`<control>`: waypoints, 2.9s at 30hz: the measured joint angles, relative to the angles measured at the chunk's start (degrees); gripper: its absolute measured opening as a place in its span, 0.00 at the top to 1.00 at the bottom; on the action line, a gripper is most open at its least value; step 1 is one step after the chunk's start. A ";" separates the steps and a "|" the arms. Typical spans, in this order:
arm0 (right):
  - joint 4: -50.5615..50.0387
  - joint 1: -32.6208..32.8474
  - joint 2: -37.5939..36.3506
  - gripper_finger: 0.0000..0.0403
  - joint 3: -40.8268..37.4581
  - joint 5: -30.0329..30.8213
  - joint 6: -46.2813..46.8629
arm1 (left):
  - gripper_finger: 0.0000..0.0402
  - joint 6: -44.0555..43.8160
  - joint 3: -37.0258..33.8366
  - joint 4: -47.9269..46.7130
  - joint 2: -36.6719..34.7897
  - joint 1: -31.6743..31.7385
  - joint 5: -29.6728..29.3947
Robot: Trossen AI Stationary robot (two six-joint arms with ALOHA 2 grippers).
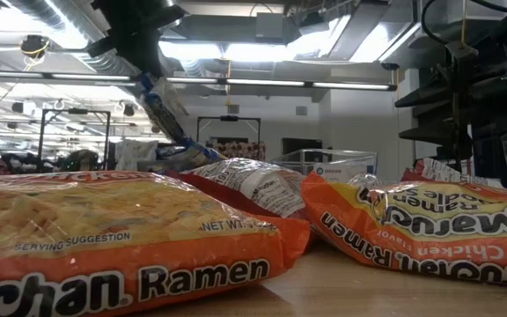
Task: Sort Maruchan noodles
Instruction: Put the blue noodle pack into the black bin
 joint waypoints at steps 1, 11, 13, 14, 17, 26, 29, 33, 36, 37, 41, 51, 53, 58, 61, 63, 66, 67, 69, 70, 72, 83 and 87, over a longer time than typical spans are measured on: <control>0.00 0.00 0.01 0.31 0.00 0.02 -0.02 | 0.99 -1.32 0.01 0.10 -0.19 0.73 0.84; 0.00 0.01 0.02 0.31 0.00 0.05 -0.22 | 1.00 -5.83 0.00 0.13 -0.25 7.28 10.10; 0.00 0.02 0.02 0.31 0.00 0.05 -0.24 | 1.00 -7.01 0.00 0.08 -0.25 8.64 12.10; 0.00 0.02 0.02 0.31 0.00 0.06 -0.24 | 1.00 -7.17 0.00 0.09 -0.25 9.28 13.07; 0.00 0.02 0.02 0.31 0.00 0.07 -0.26 | 1.00 -7.25 0.00 0.09 -0.09 11.29 16.20; 0.00 0.01 0.02 0.31 0.00 0.11 -1.67 | 1.00 -8.78 -0.09 0.14 1.92 17.08 24.43; 0.00 0.00 0.02 0.31 0.00 0.11 -1.77 | 1.00 -9.95 -0.09 0.32 2.22 19.24 26.63; 0.02 0.02 0.02 0.31 0.00 0.11 -1.79 | 0.99 -10.28 -0.09 1.41 2.59 21.88 30.00; 0.00 0.00 0.02 0.31 0.00 0.14 -1.81 | 1.00 -10.22 -0.11 2.16 2.59 23.31 31.55; 0.01 0.01 0.02 0.31 0.00 0.14 -1.84 | 1.00 -10.26 -0.11 2.38 2.85 23.63 31.64; 0.01 0.00 0.02 0.31 0.00 0.13 -1.84 | 1.00 -11.32 -0.11 2.48 3.85 24.63 33.00; 0.02 0.01 0.02 0.31 0.00 0.14 -1.86 | 1.00 -13.16 -0.11 7.77 8.59 24.88 37.67; 0.02 0.02 0.02 0.31 0.00 0.14 -1.92 | 1.00 -13.15 -0.11 9.04 9.66 25.05 38.59; 0.01 0.02 0.02 0.31 0.00 0.12 -2.30 | 1.00 -12.87 -0.11 9.03 11.70 27.14 39.39; 0.00 0.01 0.02 0.31 0.00 0.11 -2.29 | 1.00 -12.68 -0.11 9.27 12.18 28.73 40.83; 0.00 0.01 0.02 0.31 0.00 0.11 -2.31 | 1.00 -12.29 -0.11 9.23 12.23 29.82 41.11; 0.00 0.02 0.02 0.31 0.00 0.11 -2.30 | 1.00 -11.97 -0.11 9.31 12.21 31.73 41.74; 0.00 0.01 0.02 0.31 0.00 0.11 -2.50 | 1.00 -12.01 -0.11 9.34 12.21 32.32 42.43; 0.01 0.02 0.02 0.31 0.00 0.11 -2.97 | 1.00 -12.33 -0.11 9.99 12.21 33.22 43.96; 0.00 0.02 0.02 0.31 0.00 0.13 -3.04 | 1.00 -12.63 -0.11 10.89 12.21 33.38 44.64; 0.01 0.01 0.02 0.31 0.00 0.11 -3.04 | 1.00 -13.40 -0.11 13.60 12.21 33.33 45.49; 0.00 0.02 0.02 0.31 0.00 0.14 -3.10 | 1.00 -13.15 -1.37 14.54 12.65 33.05 46.16; 0.02 0.02 0.02 0.31 0.00 0.11 -3.08 | 0.99 -15.31 -5.20 17.06 12.67 33.02 46.91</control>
